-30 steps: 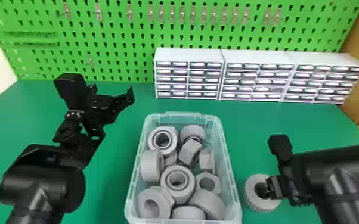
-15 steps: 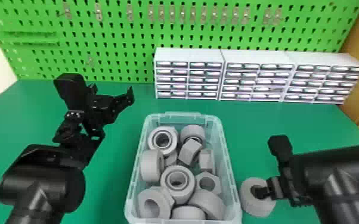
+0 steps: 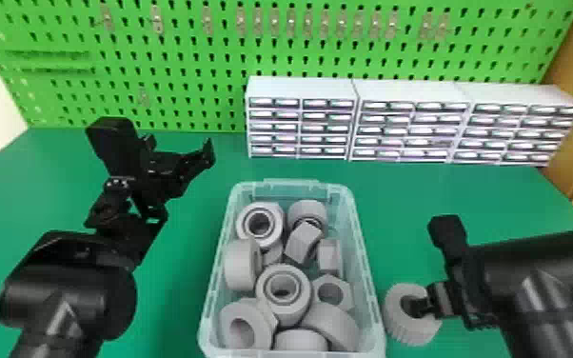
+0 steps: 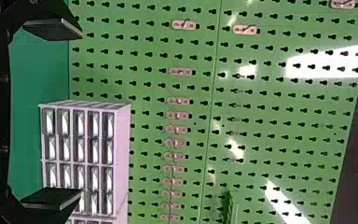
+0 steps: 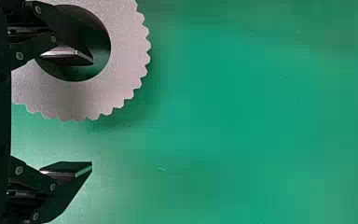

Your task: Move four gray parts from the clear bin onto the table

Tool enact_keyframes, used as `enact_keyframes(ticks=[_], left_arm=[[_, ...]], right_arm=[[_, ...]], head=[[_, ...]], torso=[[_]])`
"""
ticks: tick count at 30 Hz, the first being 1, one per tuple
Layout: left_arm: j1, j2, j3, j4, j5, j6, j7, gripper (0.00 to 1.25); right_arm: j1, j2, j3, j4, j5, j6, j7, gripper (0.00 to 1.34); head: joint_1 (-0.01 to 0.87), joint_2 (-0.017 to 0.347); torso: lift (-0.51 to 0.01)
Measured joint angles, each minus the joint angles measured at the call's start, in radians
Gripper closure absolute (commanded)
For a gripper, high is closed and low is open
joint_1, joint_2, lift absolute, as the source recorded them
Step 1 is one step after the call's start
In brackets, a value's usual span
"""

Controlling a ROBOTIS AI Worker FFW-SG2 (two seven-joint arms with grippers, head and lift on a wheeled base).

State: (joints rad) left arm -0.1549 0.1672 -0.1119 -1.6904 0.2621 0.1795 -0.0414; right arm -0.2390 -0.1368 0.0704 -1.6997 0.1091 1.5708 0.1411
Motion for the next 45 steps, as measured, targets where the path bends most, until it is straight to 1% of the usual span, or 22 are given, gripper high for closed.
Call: enact_keyframes(ticks=[9,16,23,28,34,39,45], left_arm=[[0.004,0.000,0.004,0.000,0.005,0.000,0.000,0.10],[0.005,-0.001,0.008,0.000,0.007,0.000,0.000,0.10],[0.009,-0.002,0.009,0.000,0.008,0.000,0.000,0.10],[0.010,-0.002,0.009,0.000,0.008,0.002,-0.003,0.10],[0.011,-0.001,0.011,0.000,0.007,0.010,-0.009,0.10],[0.011,-0.001,0.011,0.003,0.005,0.013,-0.011,0.10],[0.011,-0.001,0.018,0.003,0.004,0.020,-0.024,0.10]], right_arm=[[-0.027,-0.003,0.010,-0.026,0.006,0.000,0.000,0.46],[-0.075,-0.012,0.026,-0.075,0.052,0.000,0.000,0.46],[-0.131,-0.026,0.036,-0.129,0.047,0.000,0.001,0.47],[-0.168,-0.033,0.062,-0.151,0.017,0.000,0.001,0.47],[-0.224,-0.041,0.138,-0.157,-0.042,0.000,0.001,0.46],[-0.259,-0.039,0.202,-0.153,-0.094,0.000,0.001,0.46],[-0.280,-0.035,0.280,-0.140,-0.186,0.000,0.001,0.46]], head=[[0.678,0.034],[0.678,0.034],[0.678,0.034],[0.678,0.034],[0.678,0.034],[0.678,0.034],[0.678,0.034]], torso=[[-0.050],[-0.050],[-0.050],[-0.050],[-0.050],[-0.050],[-0.050]])
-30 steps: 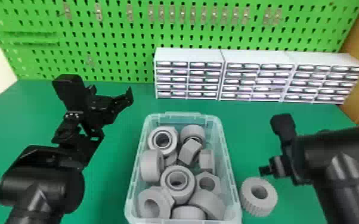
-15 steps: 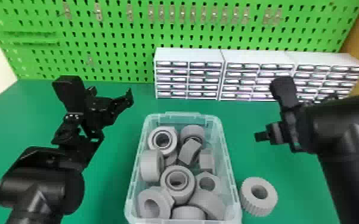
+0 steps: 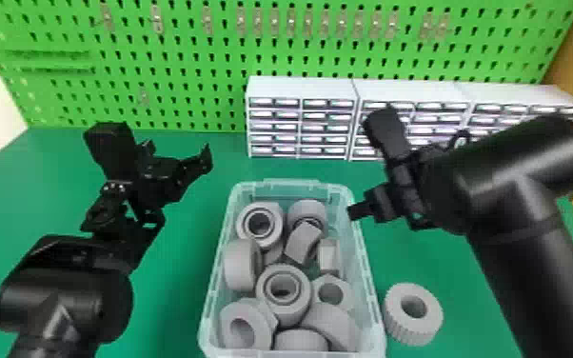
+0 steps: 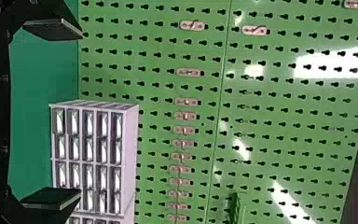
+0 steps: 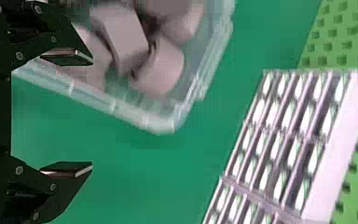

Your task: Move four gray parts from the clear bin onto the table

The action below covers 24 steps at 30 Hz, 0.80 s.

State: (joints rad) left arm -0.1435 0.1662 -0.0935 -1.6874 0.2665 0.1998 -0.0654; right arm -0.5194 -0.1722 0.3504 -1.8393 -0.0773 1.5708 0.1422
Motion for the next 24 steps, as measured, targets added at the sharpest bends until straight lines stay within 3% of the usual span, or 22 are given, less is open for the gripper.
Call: enact_keyframes(ticks=[12,24], left_arm=[[0.001,0.000,0.011,0.000,0.000,0.008,-0.008,0.10],[0.000,0.001,0.014,0.000,0.000,0.017,-0.011,0.10]], right_arm=[[-0.023,-0.001,0.135,0.061,-0.203,0.000,0.000,0.46],[-0.059,-0.027,0.202,0.147,-0.351,0.000,0.000,0.46]], head=[[0.678,0.034],[0.678,0.034]], torso=[[-0.050],[-0.050]])
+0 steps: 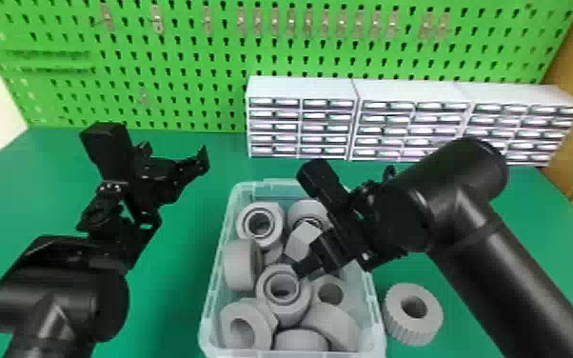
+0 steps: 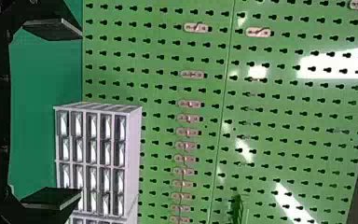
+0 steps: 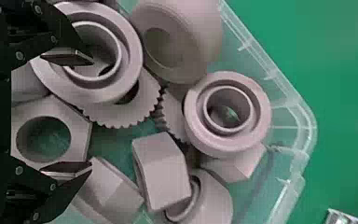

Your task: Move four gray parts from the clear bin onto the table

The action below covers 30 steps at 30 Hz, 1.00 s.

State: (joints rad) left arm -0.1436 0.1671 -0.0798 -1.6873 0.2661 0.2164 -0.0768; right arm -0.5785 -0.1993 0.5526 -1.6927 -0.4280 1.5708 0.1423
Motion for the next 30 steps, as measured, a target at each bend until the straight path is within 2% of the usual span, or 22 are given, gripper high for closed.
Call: enact_keyframes(ticks=[10,24,30], left_arm=[[-0.002,0.000,-0.003,0.000,-0.002,0.008,-0.001,0.10],[-0.001,0.000,-0.002,0.000,-0.002,0.013,-0.003,0.10],[0.000,0.000,0.000,0.000,-0.002,0.015,-0.006,0.10]], right_arm=[[-0.013,-0.010,0.025,0.028,-0.049,0.000,0.000,0.46],[-0.018,-0.013,0.031,0.036,-0.071,0.000,0.000,0.46],[-0.020,-0.029,0.023,0.026,-0.118,0.000,-0.001,0.46]], head=[[0.678,0.034],[0.678,0.034],[0.678,0.034]], torso=[[-0.050],[-0.050],[-0.050]])
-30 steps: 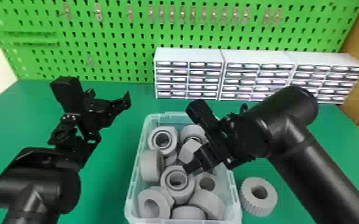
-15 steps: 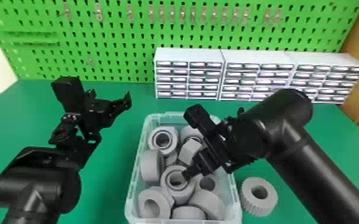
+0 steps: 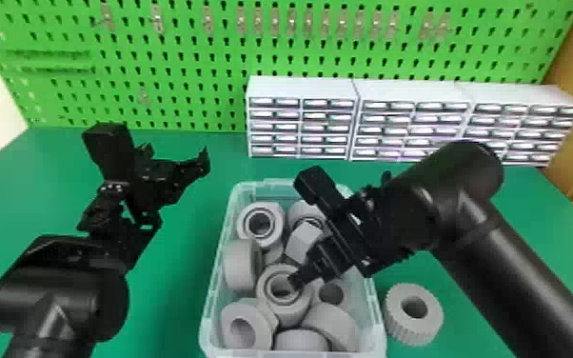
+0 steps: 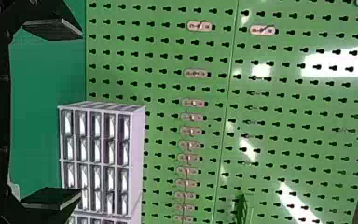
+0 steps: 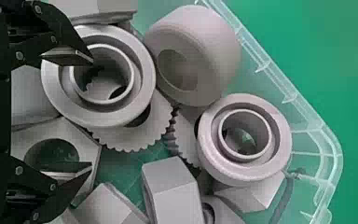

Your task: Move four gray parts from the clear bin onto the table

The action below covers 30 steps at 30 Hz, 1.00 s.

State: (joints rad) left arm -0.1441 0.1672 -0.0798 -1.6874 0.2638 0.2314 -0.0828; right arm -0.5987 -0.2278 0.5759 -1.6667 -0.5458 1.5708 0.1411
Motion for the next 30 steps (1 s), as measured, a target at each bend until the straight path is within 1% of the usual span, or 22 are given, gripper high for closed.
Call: enact_keyframes(ticks=[7,13,30], left_arm=[[0.003,0.000,0.002,0.000,-0.001,0.000,0.000,0.10],[0.003,0.000,0.002,0.000,-0.001,0.000,0.000,0.10],[0.000,-0.002,0.000,0.000,-0.001,0.001,0.000,0.10]], right_arm=[[0.035,-0.022,-0.032,-0.038,-0.017,0.000,0.000,0.46],[0.061,-0.036,-0.067,-0.067,-0.021,0.000,0.000,0.46],[0.071,-0.041,-0.071,-0.076,-0.027,0.000,0.000,0.46]], head=[[0.678,0.034],[0.678,0.034],[0.678,0.034]], torso=[[-0.050],[-0.050],[-0.050]])
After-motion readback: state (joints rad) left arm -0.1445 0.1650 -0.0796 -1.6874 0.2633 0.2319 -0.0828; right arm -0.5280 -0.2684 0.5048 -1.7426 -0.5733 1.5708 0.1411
